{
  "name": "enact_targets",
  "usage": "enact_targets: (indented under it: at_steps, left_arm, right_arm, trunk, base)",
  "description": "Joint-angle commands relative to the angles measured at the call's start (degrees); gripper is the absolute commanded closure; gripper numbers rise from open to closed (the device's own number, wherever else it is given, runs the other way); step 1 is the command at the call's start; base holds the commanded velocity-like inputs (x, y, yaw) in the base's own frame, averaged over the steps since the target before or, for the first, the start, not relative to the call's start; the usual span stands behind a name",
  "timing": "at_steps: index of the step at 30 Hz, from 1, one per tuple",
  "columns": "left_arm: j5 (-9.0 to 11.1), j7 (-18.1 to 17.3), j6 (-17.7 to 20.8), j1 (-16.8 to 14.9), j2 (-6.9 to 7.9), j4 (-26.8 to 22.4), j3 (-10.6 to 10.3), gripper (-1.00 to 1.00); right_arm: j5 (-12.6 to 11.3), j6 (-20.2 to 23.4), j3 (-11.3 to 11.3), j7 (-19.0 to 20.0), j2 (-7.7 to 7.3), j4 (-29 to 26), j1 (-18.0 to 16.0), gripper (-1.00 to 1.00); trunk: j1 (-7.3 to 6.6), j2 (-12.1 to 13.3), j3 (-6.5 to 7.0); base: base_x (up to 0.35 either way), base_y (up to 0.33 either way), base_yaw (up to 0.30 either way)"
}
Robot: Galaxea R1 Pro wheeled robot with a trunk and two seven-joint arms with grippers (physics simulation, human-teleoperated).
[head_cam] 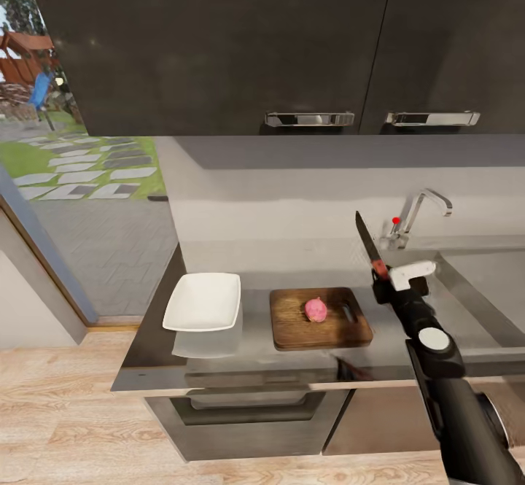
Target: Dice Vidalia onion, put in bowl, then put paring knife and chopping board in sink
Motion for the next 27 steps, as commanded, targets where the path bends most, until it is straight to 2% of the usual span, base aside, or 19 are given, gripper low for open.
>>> enact_targets:
  at_steps: [1,7,8,9,10,11,12,15,19,22,24,27]
  left_arm:
    - [0.58,0.10,-0.32,-0.08,-0.03,0.14,-0.51,-1.00]
    - [0.58,0.05,-0.32,-0.08,-0.02,0.13,-0.51,-1.00]
    - [0.58,0.04,-0.32,-0.08,-0.02,0.12,-0.51,-1.00]
    - [0.58,0.05,-0.32,-0.08,-0.02,0.11,-0.51,-1.00]
    - [0.58,0.06,-0.32,-0.08,-0.02,0.12,-0.51,-1.00]
    - [0.58,0.06,-0.32,-0.08,-0.02,0.11,-0.51,-1.00]
    - [0.58,0.07,-0.32,-0.08,-0.02,0.11,-0.51,-1.00]
    - [0.58,0.08,-0.32,-0.08,-0.02,0.10,-0.51,-1.00]
    - [0.58,0.06,-0.32,-0.08,-0.02,0.11,-0.51,-1.00]
    - [0.58,0.06,-0.32,-0.08,-0.02,0.10,-0.51,-1.00]
    - [0.58,0.04,-0.32,-0.08,-0.02,0.09,-0.51,-1.00]
    - [0.58,0.04,-0.32,-0.08,-0.02,0.09,-0.51,-1.00]
  right_arm:
    - [0.58,0.21,0.74,-0.33,0.09,-0.10,-0.05,1.00]
    - [0.73,-1.37,7.39,-9.34,0.79,-0.10,-0.05,1.00]
    - [0.77,-1.58,9.14,-12.19,1.11,-0.10,-0.05,1.00]
    - [0.80,-1.71,10.97,-15.64,1.34,-0.10,-0.05,1.00]
    - [0.83,-1.83,15.00,-24.23,1.58,-0.10,-0.05,1.00]
    - [0.87,-1.84,17.31,-28.97,1.61,-0.10,-0.02,1.00]
    - [0.88,-1.84,18.55,-31.35,1.59,-0.10,-0.01,1.00]
    - [0.92,-1.85,25.62,-44.25,1.13,-0.05,0.06,1.00]
    - [1.02,-1.75,30.37,-54.20,0.03,0.03,0.11,1.00]
    - [2.07,-1.51,33.86,-58.93,-0.32,0.23,0.12,1.00]
    - [3.65,-1.37,34.93,-61.74,-0.39,0.39,0.12,1.00]
    - [7.59,-0.65,36.36,-66.91,-0.29,0.62,0.18,1.00]
  trunk:
    - [0.03,-0.12,-0.12]
    - [0.03,-0.12,-0.12]
    - [0.03,-0.12,-0.12]
    - [0.03,-0.12,-0.12]
    - [0.03,-0.12,-0.12]
    - [0.03,-0.12,-0.12]
    - [0.03,-0.12,-0.12]
    - [0.03,-0.12,-0.12]
    - [0.03,-0.12,-0.12]
    - [0.03,-0.12,-0.12]
    - [0.03,-0.12,-0.12]
    - [0.03,-0.12,-0.12]
  base:
    - [0.000,0.000,0.000]
    - [0.000,0.000,0.000]
    - [0.000,0.000,0.000]
    - [0.000,0.000,0.000]
    - [0.000,0.000,0.000]
    - [0.000,0.000,0.000]
    - [0.000,0.000,0.000]
    - [0.000,0.000,0.000]
    - [0.000,0.000,0.000]
    - [0.000,0.000,0.000]
    - [0.000,0.000,0.000]
    - [0.000,0.000,0.000]
